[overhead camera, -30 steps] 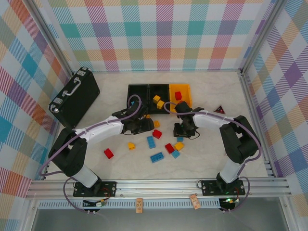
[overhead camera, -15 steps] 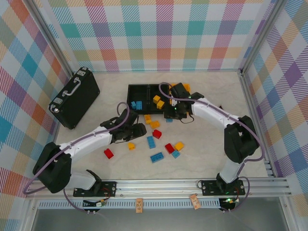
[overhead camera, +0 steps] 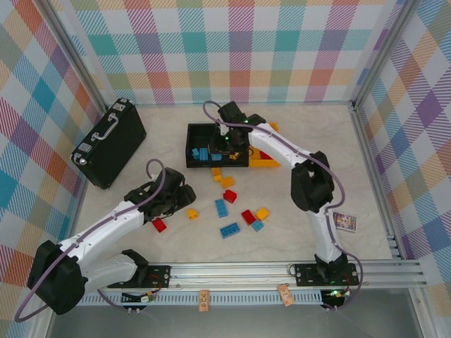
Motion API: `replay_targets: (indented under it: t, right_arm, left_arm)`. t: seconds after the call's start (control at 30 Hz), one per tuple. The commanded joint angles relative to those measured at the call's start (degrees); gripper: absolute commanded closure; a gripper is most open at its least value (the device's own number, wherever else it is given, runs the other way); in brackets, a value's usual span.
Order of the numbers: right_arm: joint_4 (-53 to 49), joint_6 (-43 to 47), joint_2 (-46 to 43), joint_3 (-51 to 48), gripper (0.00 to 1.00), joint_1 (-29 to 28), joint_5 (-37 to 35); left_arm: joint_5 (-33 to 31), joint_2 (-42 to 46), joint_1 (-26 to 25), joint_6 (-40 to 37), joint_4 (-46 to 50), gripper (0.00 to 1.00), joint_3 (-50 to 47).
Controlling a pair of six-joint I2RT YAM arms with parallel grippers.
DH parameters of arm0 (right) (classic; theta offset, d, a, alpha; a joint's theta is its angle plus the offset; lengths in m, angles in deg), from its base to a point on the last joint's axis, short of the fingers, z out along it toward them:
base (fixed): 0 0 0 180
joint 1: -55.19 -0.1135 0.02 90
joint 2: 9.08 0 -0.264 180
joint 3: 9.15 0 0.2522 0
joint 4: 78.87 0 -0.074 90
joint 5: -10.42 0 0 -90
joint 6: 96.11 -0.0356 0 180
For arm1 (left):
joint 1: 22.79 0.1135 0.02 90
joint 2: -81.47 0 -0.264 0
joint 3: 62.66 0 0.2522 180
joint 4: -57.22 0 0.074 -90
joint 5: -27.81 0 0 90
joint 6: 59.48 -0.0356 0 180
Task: Sort the legos into containers by color
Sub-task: Place the lego in the container.
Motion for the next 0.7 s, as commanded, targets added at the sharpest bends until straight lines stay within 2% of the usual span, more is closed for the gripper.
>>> replay_targets:
  t: [0.0,0.3,0.43,0.67]
  right_arm:
    - [-4.67,-0.32,3.90,7.39,0.70,-0.57,1.25]
    - [-12.74,-1.30,16.80,26.98,0.68,-0.93,-1.50]
    - [-13.34,-1.19,18.56,29.16,0.64,-1.02,-3.98]
    - [-13.24,-1.13,18.70,29.90,0.51,-1.19,-5.25]
  left_arm:
    - [-1.20,1.56,0.67,0.95,3.26,0.37,-1.05]
    - [-1.12,2.12,0.78,1.06,3.47,0.37,-1.42]
    - [-1.07,2.13,0.78,1.20,3.36,0.37,-1.72]
    - [-1.22,1.97,0.78,1.24,3.21,0.37,-1.65]
